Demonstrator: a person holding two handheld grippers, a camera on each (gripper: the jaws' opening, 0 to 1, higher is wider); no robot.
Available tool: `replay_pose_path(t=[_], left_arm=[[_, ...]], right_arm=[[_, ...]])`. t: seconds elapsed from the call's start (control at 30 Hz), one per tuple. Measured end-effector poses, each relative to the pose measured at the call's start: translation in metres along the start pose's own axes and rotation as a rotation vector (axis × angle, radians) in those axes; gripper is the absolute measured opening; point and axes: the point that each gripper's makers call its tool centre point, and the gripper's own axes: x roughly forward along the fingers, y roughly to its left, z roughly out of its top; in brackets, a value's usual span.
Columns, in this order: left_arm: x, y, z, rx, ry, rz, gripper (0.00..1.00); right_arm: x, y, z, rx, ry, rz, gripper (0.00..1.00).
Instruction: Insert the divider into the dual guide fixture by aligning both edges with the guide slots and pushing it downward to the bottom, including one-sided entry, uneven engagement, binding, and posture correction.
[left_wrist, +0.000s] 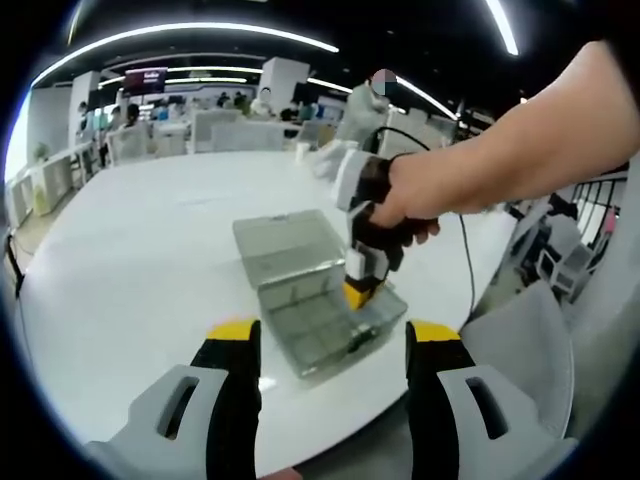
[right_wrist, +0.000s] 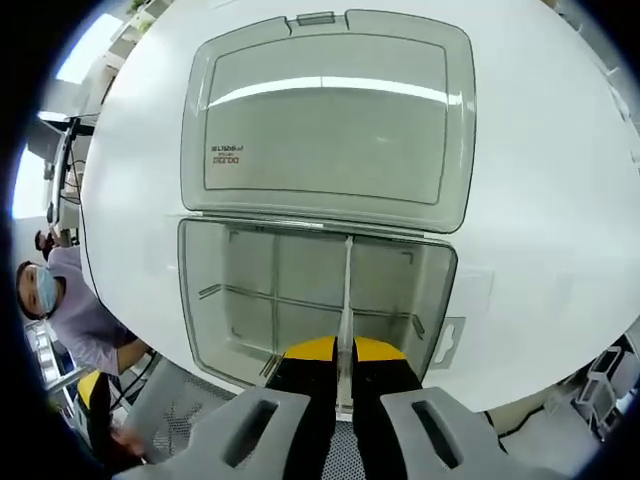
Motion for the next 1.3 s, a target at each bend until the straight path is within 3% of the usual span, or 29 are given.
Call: replay_pose_path(t=[0.6,0.83,0.9,1.3], left_arm=[[0.001,-0.008,0.001,0.029,0.026,-0.008,0.56],[0.002,-0.010,0.003,0.033,0.027,-0.013,0.56],[0.003,-0.011,0.003,0.035,0.027,-0.015,0.56],[0.000,-0.016,0.003,0.040,0.023,-0.018,0.57]], right_arm=[[-0.011,0.003,0.001,0.007,0.011,0.007,0.00],[-0.019,0.001,-0.002,-0.024,-0.012,-0.028,0.00],[-0.022,0.005,-0.008,0.003,0.005,-0.013,0.00],[-0.032,0.007,-0.001,0.006,0.010,-0.012,0.00]])
